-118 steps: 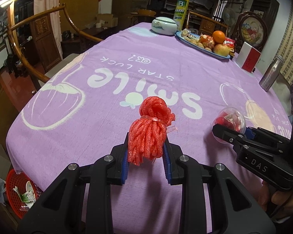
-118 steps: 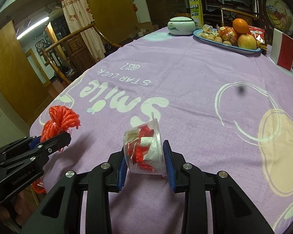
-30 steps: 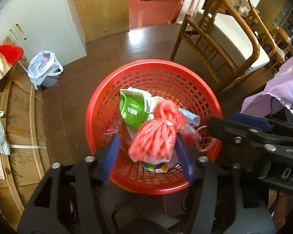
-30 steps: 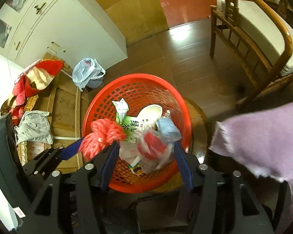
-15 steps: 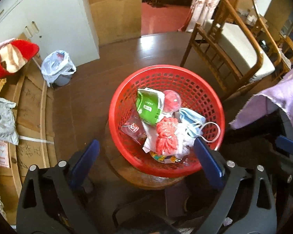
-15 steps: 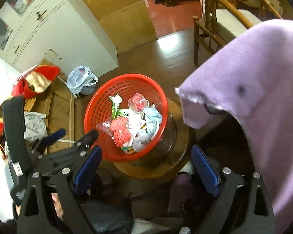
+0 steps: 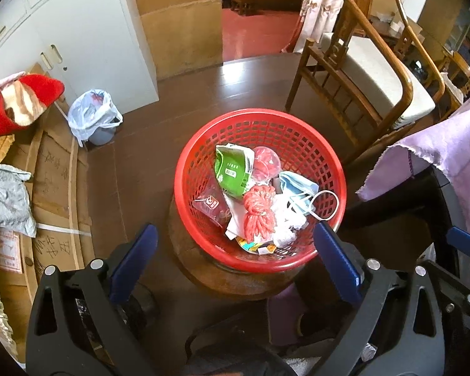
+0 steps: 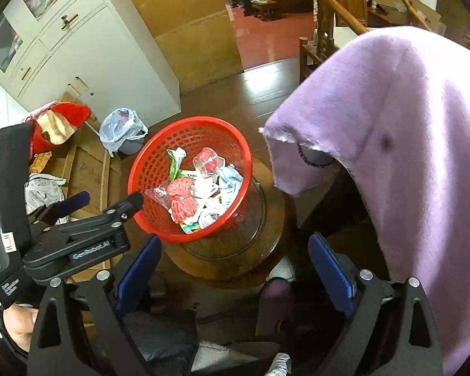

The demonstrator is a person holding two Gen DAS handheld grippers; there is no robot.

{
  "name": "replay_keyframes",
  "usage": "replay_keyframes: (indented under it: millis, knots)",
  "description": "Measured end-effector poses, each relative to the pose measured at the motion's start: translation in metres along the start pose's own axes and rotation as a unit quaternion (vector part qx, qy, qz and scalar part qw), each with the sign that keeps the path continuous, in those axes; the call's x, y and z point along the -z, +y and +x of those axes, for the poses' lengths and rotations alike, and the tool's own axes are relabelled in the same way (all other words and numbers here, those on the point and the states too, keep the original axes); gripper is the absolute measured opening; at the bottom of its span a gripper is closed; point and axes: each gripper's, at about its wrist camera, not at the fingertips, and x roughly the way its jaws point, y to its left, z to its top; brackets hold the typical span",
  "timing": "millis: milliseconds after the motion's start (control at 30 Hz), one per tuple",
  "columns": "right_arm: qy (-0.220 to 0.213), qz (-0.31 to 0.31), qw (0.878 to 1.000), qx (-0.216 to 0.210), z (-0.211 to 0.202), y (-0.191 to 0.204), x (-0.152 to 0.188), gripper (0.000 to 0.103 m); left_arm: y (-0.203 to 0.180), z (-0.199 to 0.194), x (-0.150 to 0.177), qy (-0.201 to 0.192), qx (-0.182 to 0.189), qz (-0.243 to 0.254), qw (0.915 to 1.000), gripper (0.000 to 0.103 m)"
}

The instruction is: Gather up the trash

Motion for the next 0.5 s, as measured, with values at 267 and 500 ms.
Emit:
replay_keyframes:
  millis: [267, 500]
  knots:
    - [0.004, 0.000, 1.000, 0.008, 0.0016, -0.0023, 0.0022, 0.093, -0.0030, 0.0034, 0.0006, 0.008, 0.009, 0.005, 0.9999, 0.096]
    - [0.008, -0.004, 1.000, 0.008, 0.0035, 0.0003, 0.0032, 0.094, -0.0050, 0.0019, 0.0012, 0.004, 0.011, 0.010, 0.9999, 0.096]
